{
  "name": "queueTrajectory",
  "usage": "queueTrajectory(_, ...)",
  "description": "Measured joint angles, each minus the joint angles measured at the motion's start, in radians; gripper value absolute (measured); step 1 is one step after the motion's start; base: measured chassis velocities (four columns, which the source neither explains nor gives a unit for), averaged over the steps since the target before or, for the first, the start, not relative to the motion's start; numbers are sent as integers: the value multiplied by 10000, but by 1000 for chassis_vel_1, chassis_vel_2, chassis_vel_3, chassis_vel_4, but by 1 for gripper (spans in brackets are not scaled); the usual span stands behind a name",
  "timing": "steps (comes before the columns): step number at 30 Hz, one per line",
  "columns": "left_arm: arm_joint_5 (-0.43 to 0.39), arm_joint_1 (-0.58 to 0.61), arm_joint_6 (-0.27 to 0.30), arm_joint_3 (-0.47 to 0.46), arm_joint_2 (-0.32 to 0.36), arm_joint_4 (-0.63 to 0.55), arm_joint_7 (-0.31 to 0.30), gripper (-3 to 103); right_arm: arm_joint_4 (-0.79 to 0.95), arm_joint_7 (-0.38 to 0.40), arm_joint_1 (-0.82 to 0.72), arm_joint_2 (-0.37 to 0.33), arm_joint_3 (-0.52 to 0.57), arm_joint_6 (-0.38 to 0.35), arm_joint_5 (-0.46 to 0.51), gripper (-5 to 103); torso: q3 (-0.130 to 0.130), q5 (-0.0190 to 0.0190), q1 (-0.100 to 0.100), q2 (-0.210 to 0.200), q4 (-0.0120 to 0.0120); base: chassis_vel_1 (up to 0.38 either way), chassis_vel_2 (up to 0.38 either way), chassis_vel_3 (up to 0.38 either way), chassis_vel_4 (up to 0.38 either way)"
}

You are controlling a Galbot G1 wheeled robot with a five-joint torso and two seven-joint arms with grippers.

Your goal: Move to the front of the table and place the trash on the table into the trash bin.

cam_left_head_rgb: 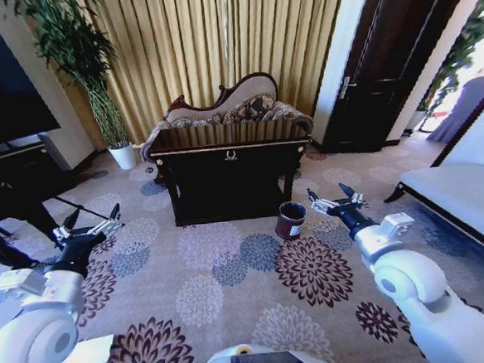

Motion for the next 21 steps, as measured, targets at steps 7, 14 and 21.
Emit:
queueTrajectory(7, -16, 8, 121, -2, -36, -146, -212, 100, 105, 13, -55, -15, 249, -337, 70, 100, 0, 0, 0, 0, 0, 0, 0, 0, 0)
queueTrajectory(14, -33, -12, 158, -7, -17, -179, -307, 100, 86, 17, 16, -16, 278, -336, 88, 100, 0, 0, 0, 0, 0, 0, 0, 0, 0)
queueTrajectory(21, -33, 8, 159, 40, -21, -203, -317, 100, 24, 22, 7, 26, 340, -259, 87, 100, 0, 0, 0, 0, 0, 0, 0, 0, 0)
